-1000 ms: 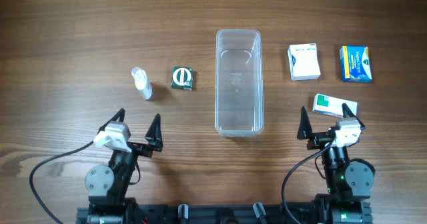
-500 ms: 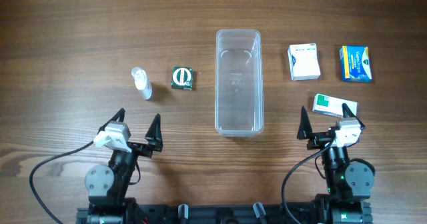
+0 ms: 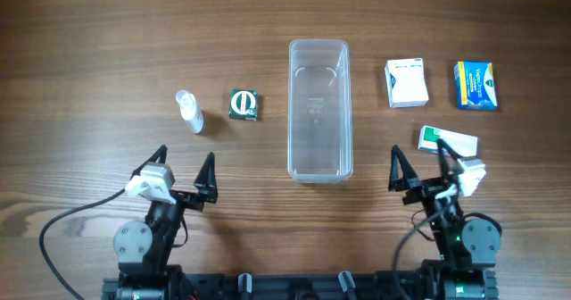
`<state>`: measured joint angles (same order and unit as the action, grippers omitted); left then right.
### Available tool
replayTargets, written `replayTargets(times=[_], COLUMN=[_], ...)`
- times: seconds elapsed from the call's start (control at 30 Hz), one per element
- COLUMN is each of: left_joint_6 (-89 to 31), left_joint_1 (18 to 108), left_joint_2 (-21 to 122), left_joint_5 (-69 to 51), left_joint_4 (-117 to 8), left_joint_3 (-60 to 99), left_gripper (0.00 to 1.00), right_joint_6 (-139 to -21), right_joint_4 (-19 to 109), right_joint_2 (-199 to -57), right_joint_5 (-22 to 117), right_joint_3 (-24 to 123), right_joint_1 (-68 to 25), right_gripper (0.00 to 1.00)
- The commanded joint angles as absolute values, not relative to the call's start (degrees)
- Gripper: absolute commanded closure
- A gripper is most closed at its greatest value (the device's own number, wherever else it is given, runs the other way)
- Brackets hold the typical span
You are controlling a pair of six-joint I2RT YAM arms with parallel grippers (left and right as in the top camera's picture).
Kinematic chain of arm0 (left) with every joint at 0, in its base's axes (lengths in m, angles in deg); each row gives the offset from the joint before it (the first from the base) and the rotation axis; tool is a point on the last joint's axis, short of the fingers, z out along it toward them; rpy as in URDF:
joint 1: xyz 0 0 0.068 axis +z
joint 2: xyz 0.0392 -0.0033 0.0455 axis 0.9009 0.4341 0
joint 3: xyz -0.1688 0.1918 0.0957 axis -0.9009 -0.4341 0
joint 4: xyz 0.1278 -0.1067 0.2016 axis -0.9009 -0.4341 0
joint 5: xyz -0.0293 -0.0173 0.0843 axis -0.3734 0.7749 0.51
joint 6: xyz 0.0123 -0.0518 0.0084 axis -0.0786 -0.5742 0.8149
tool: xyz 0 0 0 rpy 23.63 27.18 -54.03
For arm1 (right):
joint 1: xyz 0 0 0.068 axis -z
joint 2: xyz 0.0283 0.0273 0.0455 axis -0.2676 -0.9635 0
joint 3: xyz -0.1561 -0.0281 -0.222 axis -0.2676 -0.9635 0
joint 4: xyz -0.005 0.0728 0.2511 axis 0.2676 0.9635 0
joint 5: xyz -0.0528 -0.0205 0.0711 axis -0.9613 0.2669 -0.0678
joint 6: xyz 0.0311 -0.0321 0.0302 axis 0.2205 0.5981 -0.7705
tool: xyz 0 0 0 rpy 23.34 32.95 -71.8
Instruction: Pack container
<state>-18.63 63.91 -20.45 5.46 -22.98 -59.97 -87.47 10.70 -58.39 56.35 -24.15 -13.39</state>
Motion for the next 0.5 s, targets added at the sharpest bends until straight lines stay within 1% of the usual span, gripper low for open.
replayTargets(times=[0.0,0.03,0.07,0.13,0.2,0.3,0.4,0.47], left_joint_6=[-17.7,-17.7,-17.8,-17.7,-17.7,-17.7,-17.8,-17.8], left_joint_1=[64.3,64.3,64.3,64.3,64.3,64.3,64.3,64.3], left_joint_2=[-20.3,-20.3,-20.3,-20.3,-20.3,-20.3,-20.3,-20.3], left_joint_5=[5.2,5.2,5.2,5.2,5.2,5.2,5.2,5.2], left_joint_4=[-23.1,-23.1,-23.1,-23.1,-23.1,-23.1,-23.1,-23.1], left_joint_3=[-60.2,-60.2,-60.2,-60.2,-60.2,-60.2,-60.2,-60.2], left_gripper=[0.00,0.00,0.00,0.00,0.00,0.00,0.00,0.00], right_joint_6=[-119.3,-117.2,-112.6,-110.8,-105.1,-96.3,-87.4,-82.6], right_joint_4=[7.4,2.9,-2.9,-5.7,-4.7,3.1,20.0,29.8], right_joint_2=[-57.8,-57.8,-57.8,-57.8,-58.4,-65.5,-83.3,-96.7], right_joint_5=[66.8,72.8,79.5,80.3,76.6,71.9,69.9,63.4], right_joint_3=[-24.2,-24.2,-24.2,-22.5,-16.5,-5.7,10.3,21.2], right_joint_1=[-13.7,-13.7,-13.7,-13.7,-13.7,-13.7,-13.7,-13.7], right_gripper=[0.00,0.00,0.00,0.00,0.00,0.00,0.00,0.00])
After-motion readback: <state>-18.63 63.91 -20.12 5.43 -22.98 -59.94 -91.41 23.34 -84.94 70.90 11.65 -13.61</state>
